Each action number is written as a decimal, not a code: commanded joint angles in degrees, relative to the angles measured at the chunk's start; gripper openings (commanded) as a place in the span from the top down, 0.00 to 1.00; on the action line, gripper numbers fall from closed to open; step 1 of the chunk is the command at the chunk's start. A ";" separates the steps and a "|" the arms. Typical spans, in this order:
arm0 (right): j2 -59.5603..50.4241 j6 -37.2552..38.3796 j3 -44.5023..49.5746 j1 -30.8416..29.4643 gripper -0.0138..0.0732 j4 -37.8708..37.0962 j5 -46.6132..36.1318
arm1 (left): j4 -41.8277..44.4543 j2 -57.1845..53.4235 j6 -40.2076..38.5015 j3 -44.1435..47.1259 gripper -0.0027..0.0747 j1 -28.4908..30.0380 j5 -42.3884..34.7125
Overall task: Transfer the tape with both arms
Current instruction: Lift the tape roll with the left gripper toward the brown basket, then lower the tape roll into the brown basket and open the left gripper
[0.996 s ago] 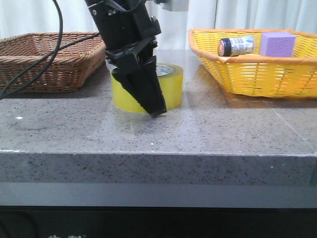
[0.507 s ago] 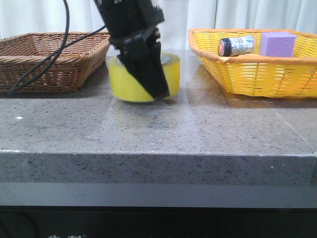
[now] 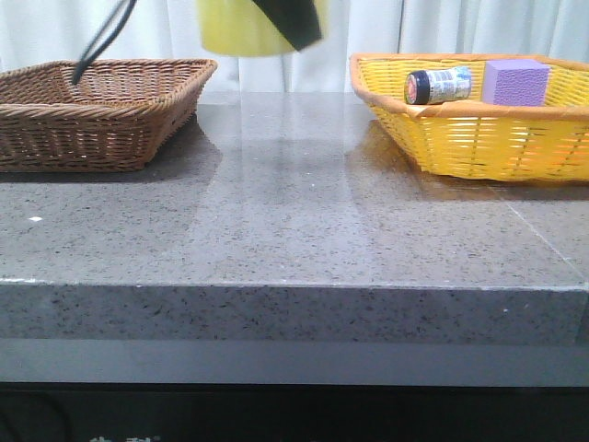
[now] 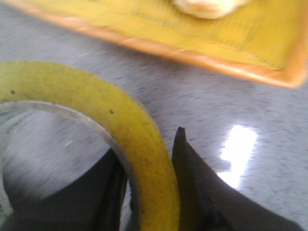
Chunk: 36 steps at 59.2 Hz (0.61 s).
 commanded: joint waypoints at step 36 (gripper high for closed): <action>-0.11 -0.11 -1.35 -0.12 0.39 0.57 -4.01 | 11.76 -2.93 -36.41 -3.64 0.75 17.51 -0.81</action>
